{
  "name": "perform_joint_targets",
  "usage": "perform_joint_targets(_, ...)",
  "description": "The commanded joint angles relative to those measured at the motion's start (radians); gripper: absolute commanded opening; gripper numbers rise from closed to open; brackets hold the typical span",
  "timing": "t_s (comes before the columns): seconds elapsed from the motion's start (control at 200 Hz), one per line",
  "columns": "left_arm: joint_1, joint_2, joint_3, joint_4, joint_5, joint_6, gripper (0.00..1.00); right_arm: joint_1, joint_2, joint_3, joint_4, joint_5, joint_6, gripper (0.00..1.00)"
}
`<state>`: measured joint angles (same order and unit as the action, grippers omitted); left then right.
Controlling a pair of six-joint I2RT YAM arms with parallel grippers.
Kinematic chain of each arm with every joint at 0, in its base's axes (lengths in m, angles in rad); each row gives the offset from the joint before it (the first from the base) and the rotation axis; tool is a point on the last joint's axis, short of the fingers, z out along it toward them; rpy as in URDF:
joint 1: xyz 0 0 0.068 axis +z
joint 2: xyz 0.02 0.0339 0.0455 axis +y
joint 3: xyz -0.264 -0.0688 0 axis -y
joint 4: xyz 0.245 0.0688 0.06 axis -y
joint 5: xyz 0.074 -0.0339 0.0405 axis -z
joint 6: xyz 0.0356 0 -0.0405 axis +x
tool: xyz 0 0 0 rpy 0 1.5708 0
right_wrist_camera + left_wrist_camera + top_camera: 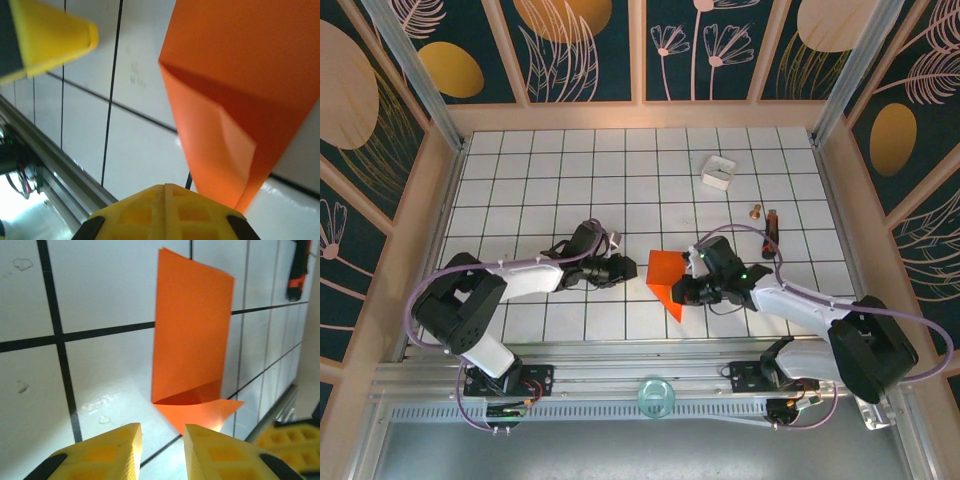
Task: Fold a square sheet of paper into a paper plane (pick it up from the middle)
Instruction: Perform the fourth fold on the wing at the bottom-center of the table.
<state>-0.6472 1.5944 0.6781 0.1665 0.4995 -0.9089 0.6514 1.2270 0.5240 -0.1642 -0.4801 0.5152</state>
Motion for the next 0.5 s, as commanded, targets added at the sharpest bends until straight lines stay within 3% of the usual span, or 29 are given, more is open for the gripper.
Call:
perform_joint_targets(0.0, -0.011, -0.006, -0.020, 0.074, 0.003, -0.060, 0.30, -0.040, 0.049, 0.053, 0.012, 0.008, 0.013, 0.00)
perform_joint_targets(0.215, -0.044, 0.024, -0.001, 0.067, 0.014, -0.052, 0.32, -0.054, 0.181, 0.097, -0.013, 0.067, -0.008, 0.00)
perform_joint_targets(0.495, -0.100, 0.081, 0.013, 0.094, 0.010, -0.060, 0.37, -0.074, 0.231, 0.074, -0.020, 0.113, -0.026, 0.00)
